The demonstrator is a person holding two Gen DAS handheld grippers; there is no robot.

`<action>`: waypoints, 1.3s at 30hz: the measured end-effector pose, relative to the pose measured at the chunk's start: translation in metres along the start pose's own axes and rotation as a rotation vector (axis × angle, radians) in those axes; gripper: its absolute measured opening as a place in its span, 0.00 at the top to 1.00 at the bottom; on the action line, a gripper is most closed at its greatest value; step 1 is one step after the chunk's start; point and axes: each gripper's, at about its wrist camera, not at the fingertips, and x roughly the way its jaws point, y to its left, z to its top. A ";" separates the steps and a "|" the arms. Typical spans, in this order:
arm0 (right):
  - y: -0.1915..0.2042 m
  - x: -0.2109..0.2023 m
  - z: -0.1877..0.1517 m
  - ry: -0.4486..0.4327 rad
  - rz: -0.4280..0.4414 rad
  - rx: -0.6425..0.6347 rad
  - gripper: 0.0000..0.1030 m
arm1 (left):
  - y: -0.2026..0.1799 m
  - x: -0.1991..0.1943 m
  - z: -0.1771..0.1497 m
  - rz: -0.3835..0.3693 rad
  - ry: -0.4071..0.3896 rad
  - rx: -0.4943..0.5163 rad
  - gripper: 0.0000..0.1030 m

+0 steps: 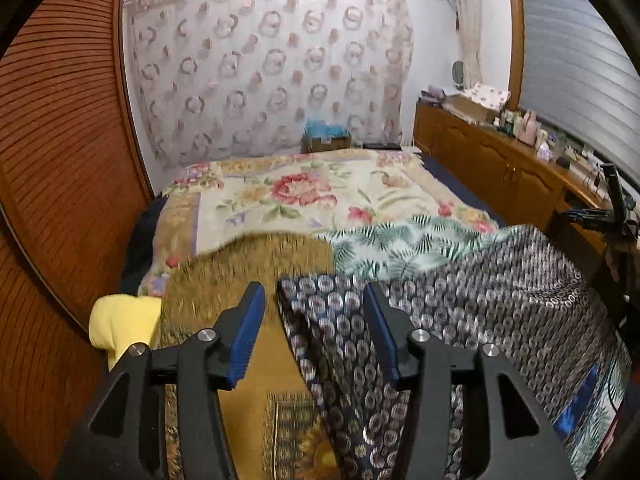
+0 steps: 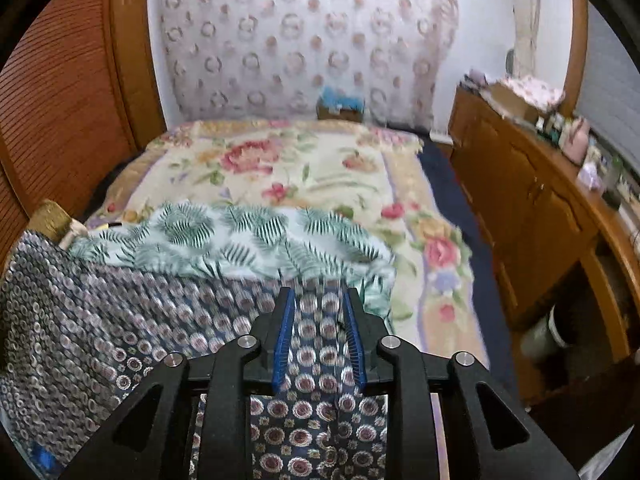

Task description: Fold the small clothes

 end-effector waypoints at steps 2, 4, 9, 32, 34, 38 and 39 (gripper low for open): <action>0.002 0.009 -0.006 0.021 0.004 -0.015 0.72 | -0.006 -0.005 -0.011 0.014 -0.003 0.007 0.50; 0.005 0.004 -0.020 0.032 0.003 -0.044 0.72 | -0.010 -0.013 -0.023 0.013 -0.002 0.003 0.50; -0.008 -0.018 -0.030 0.028 0.064 -0.071 0.63 | -0.021 -0.031 -0.046 0.000 -0.008 0.011 0.50; -0.031 -0.070 -0.128 0.132 0.084 -0.070 0.62 | -0.063 -0.059 -0.135 -0.027 0.036 0.024 0.63; -0.029 -0.071 -0.127 0.118 0.063 -0.079 0.62 | -0.062 -0.059 -0.137 -0.022 0.036 0.017 0.63; -0.028 -0.070 -0.128 0.082 0.050 -0.066 0.61 | -0.065 -0.056 -0.140 -0.015 0.043 0.019 0.63; -0.028 -0.070 -0.130 0.072 0.047 -0.064 0.61 | -0.065 -0.055 -0.140 -0.010 0.047 0.022 0.63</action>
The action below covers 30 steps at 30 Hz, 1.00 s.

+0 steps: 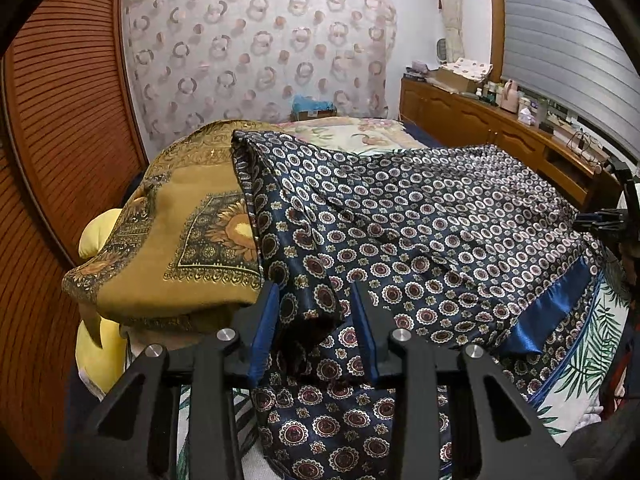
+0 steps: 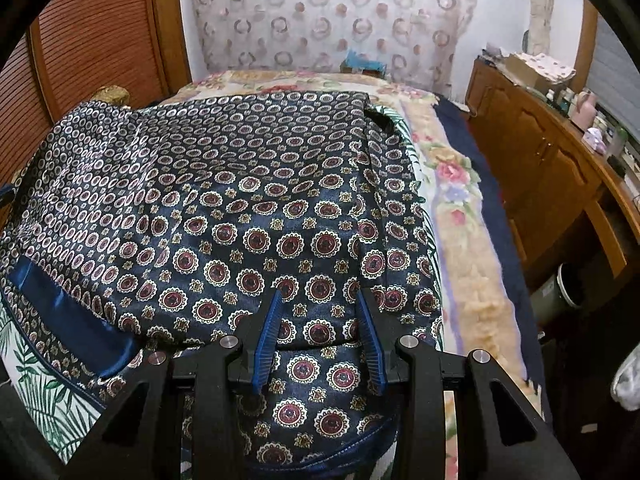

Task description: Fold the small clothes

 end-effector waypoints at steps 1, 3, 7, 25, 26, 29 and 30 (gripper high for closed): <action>0.000 -0.001 -0.002 -0.010 -0.004 -0.001 0.61 | 0.000 0.003 -0.001 0.007 0.009 0.002 0.63; -0.001 -0.001 -0.009 -0.023 -0.010 -0.001 0.61 | 0.000 0.007 -0.002 0.017 0.023 0.000 0.63; 0.001 0.002 -0.014 -0.029 -0.003 0.007 0.61 | 0.000 0.013 -0.004 0.014 0.034 0.004 0.68; -0.007 -0.001 -0.012 -0.031 0.008 0.030 0.88 | 0.005 -0.005 0.005 -0.059 -0.030 -0.088 0.97; -0.008 -0.002 -0.011 -0.032 0.008 0.031 0.90 | 0.005 -0.003 0.004 -0.062 -0.027 -0.091 0.97; -0.007 -0.008 -0.010 -0.060 -0.004 0.029 0.98 | 0.004 -0.001 0.002 -0.069 -0.022 -0.095 0.97; -0.007 -0.011 -0.009 -0.071 0.000 0.026 1.00 | 0.003 -0.001 0.002 -0.071 -0.022 -0.095 0.97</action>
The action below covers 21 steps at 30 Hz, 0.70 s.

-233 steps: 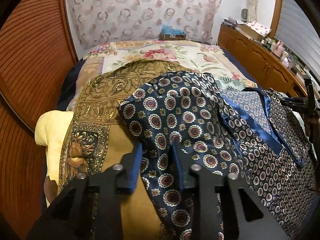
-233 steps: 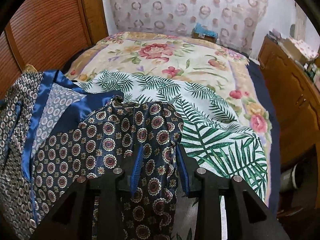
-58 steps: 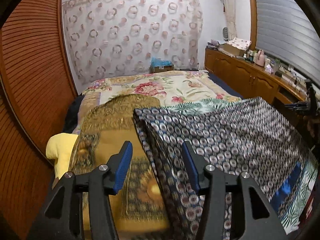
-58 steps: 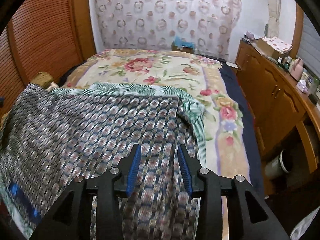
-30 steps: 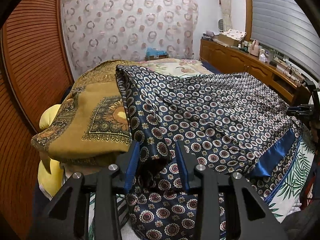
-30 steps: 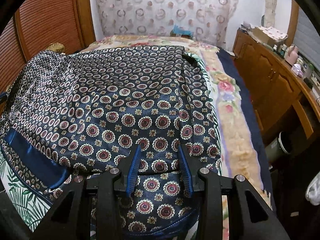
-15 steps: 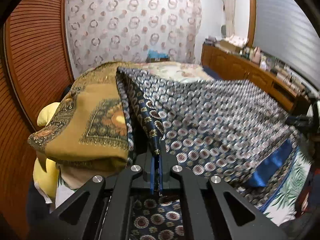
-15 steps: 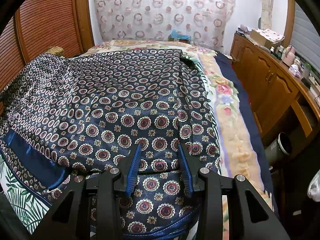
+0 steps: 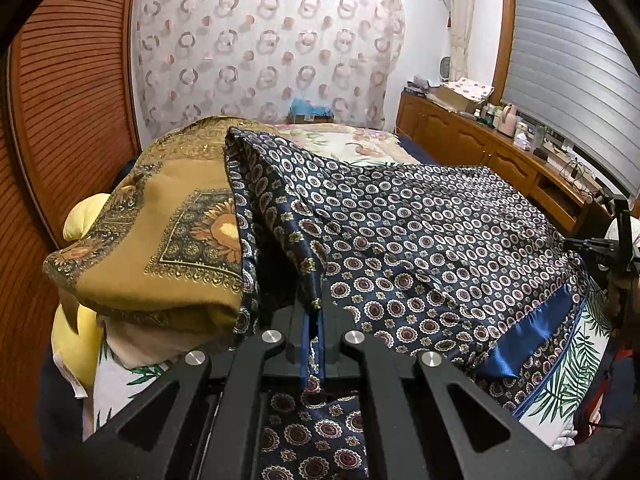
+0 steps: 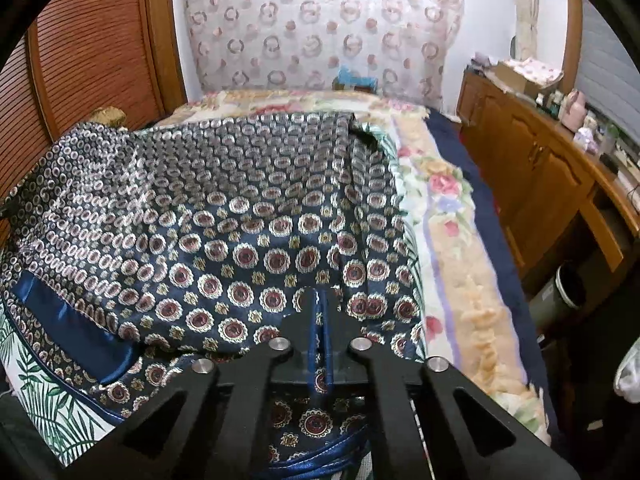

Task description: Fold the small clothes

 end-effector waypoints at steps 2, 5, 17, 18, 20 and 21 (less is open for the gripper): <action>0.002 -0.004 0.000 -0.011 0.001 -0.008 1.00 | -0.002 0.000 0.001 -0.004 -0.002 0.001 0.97; 0.002 -0.010 0.002 -0.030 -0.009 -0.014 1.00 | -0.005 -0.001 0.002 -0.010 -0.008 0.007 0.97; -0.014 0.012 0.011 0.025 -0.025 0.022 0.73 | -0.005 0.006 -0.003 -0.013 0.016 0.005 0.97; -0.012 0.015 0.010 0.036 -0.017 0.017 0.71 | -0.004 0.007 -0.004 -0.015 0.021 0.004 0.97; -0.012 0.018 0.011 0.053 -0.013 0.015 0.71 | -0.004 0.009 -0.006 -0.017 0.027 0.003 0.97; -0.011 0.020 0.010 0.063 -0.010 0.012 0.70 | -0.003 0.010 -0.007 -0.018 0.029 0.002 0.97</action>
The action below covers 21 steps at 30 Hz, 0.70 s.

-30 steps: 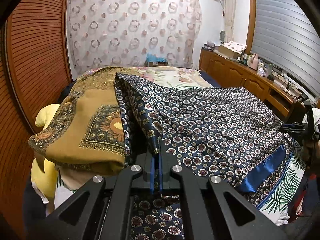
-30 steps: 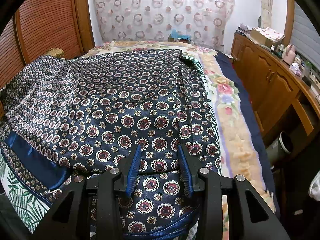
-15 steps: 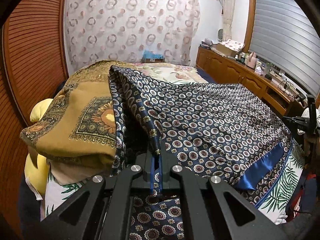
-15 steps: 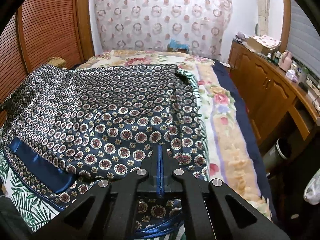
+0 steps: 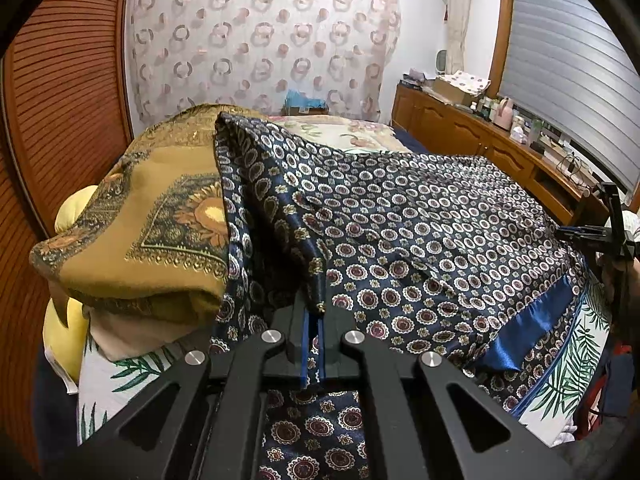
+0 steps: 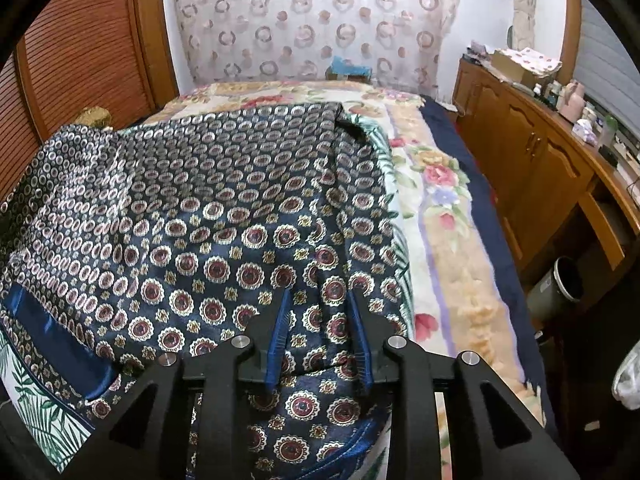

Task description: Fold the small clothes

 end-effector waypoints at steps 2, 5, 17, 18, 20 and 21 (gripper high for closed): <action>-0.005 0.000 0.001 0.003 0.004 -0.004 0.70 | 0.001 0.001 -0.001 0.000 0.003 -0.002 0.97; -0.005 -0.001 -0.001 0.006 0.016 -0.014 0.70 | 0.002 0.003 -0.002 0.001 0.005 -0.005 0.97; -0.005 -0.028 -0.007 -0.041 0.068 -0.052 0.97 | -0.005 -0.021 0.004 -0.104 -0.047 -0.054 0.97; -0.008 -0.035 -0.007 -0.056 0.067 -0.046 0.97 | -0.006 -0.029 0.006 -0.122 -0.064 -0.067 0.97; -0.014 -0.047 -0.007 -0.081 0.059 -0.038 0.97 | -0.006 -0.043 0.007 -0.144 -0.092 -0.093 0.97; -0.018 -0.055 -0.007 -0.094 0.056 -0.030 0.97 | -0.004 -0.050 0.007 -0.153 -0.105 -0.108 0.97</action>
